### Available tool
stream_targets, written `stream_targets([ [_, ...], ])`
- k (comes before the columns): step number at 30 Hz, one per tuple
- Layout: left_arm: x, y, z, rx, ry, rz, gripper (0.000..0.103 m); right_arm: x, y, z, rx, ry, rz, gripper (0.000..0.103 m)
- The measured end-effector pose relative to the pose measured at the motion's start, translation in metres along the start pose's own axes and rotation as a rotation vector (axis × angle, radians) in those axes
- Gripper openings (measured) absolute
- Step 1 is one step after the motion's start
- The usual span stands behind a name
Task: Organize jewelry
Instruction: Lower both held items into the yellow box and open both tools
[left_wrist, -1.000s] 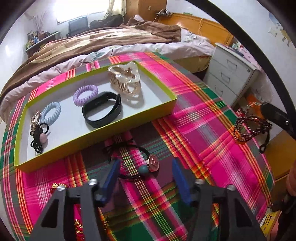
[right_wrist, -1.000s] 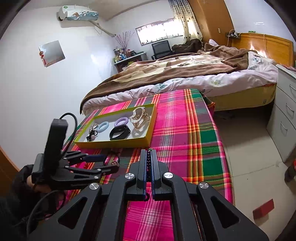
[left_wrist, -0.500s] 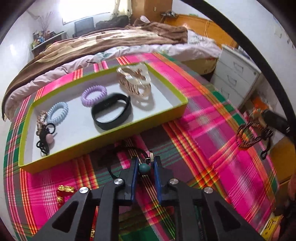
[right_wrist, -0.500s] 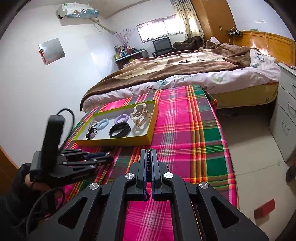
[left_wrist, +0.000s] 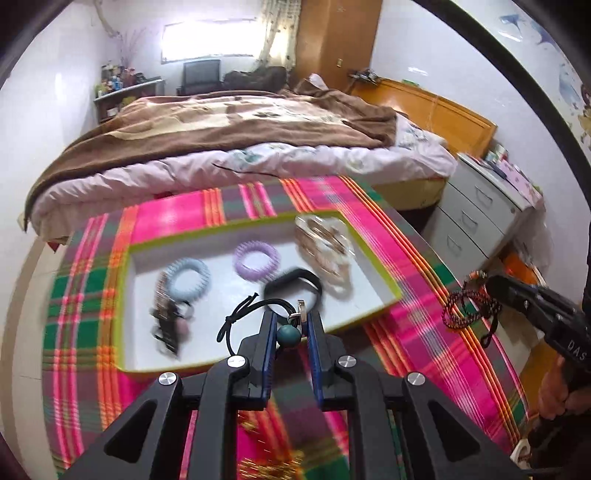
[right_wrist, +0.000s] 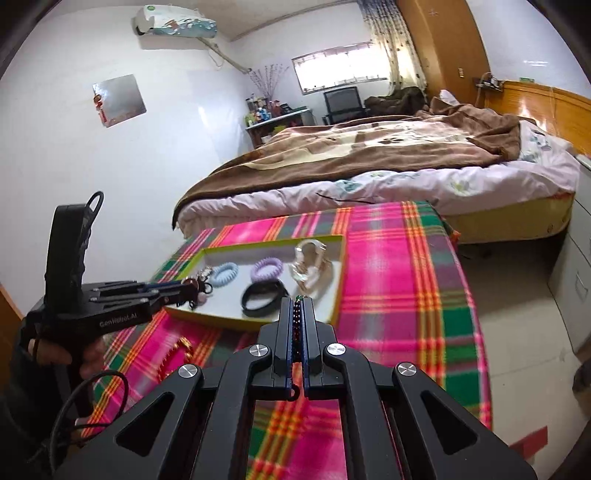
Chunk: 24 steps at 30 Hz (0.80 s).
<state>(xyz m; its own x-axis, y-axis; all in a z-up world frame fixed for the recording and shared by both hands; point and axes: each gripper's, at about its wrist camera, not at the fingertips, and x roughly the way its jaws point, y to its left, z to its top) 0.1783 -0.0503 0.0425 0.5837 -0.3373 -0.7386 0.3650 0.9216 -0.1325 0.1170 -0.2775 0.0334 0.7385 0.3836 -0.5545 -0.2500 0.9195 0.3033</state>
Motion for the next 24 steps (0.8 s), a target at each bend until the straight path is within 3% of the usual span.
stream_targets([
  [6,0.008,0.029,0.020,-0.024,-0.005,0.027,0.017,0.036,0.008,0.013,-0.007,0.027,0.012,0.003],
  [11,0.025,0.044,0.031,-0.053,0.011,-0.010,0.017,0.071,0.008,0.019,0.007,0.076,0.026,0.003],
  [24,0.069,0.048,0.034,-0.041,0.060,-0.006,0.017,0.101,0.006,0.018,0.026,0.116,0.045,0.003],
])
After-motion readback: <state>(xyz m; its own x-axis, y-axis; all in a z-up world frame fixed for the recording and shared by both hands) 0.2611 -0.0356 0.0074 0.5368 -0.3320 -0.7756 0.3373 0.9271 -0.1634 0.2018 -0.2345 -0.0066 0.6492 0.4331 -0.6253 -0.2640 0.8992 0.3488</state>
